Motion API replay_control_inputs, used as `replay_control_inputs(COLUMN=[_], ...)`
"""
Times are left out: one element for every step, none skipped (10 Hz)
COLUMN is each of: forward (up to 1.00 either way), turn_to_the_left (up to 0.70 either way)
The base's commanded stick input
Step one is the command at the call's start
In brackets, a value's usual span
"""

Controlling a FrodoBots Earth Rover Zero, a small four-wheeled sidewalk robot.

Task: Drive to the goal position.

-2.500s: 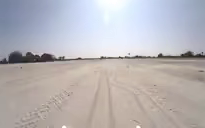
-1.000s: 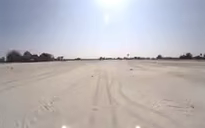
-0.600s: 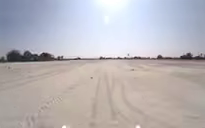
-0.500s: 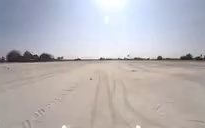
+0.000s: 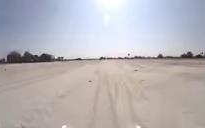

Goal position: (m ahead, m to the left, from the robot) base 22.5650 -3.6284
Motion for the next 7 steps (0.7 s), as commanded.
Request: replay_control_inputs(forward=[0.70,0.70,0.70,0.70,0.70,0.70,0.70], turn_to_the_left=[0.00,0.00,0.00,0.00,0.00,0.00,0.00])
